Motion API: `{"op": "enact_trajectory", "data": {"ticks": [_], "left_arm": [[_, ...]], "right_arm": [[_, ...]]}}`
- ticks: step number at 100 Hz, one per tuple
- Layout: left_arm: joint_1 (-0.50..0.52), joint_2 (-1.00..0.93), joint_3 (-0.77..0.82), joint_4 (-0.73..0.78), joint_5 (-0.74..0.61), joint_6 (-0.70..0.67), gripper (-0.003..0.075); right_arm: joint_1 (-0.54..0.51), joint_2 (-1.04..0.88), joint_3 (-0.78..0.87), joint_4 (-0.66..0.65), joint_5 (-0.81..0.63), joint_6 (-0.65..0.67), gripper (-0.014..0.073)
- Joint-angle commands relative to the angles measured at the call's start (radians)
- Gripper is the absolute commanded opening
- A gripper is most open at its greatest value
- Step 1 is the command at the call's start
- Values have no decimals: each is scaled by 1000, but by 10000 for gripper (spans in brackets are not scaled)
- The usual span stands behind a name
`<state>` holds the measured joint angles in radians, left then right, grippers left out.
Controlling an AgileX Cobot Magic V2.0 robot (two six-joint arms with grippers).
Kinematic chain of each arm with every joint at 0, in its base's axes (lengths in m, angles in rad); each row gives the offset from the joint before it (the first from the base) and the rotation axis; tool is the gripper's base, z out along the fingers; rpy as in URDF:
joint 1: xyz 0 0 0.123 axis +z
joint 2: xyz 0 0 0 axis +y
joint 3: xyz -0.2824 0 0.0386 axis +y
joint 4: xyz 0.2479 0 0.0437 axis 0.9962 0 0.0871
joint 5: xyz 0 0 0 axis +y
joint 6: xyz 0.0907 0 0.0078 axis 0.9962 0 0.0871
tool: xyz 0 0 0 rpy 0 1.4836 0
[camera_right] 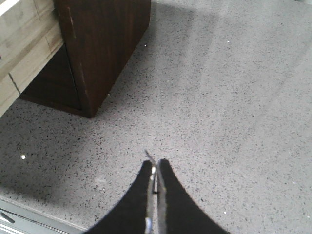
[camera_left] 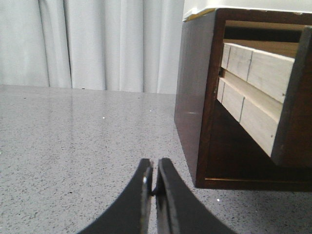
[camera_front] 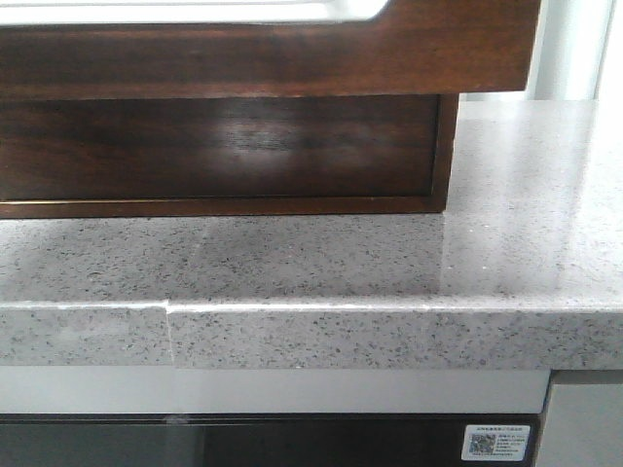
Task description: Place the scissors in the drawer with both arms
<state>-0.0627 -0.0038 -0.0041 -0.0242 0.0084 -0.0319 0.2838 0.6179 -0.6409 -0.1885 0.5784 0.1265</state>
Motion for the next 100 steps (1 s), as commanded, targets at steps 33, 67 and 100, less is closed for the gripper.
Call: {"op": "enact_trajectory", "data": {"ticks": [33, 67, 100], "left_arm": [[4, -31, 36, 0, -68, -11, -20], [4, -31, 36, 0, -68, -11, -20], [4, -31, 36, 0, -68, -11, -20]], "right_arm": [[-95, -176, 122, 7, -170, -4, -69], [-327, -587, 537, 153, -480, -4, -69], [-306, -651, 667, 153, -618, -4, -69]]}}
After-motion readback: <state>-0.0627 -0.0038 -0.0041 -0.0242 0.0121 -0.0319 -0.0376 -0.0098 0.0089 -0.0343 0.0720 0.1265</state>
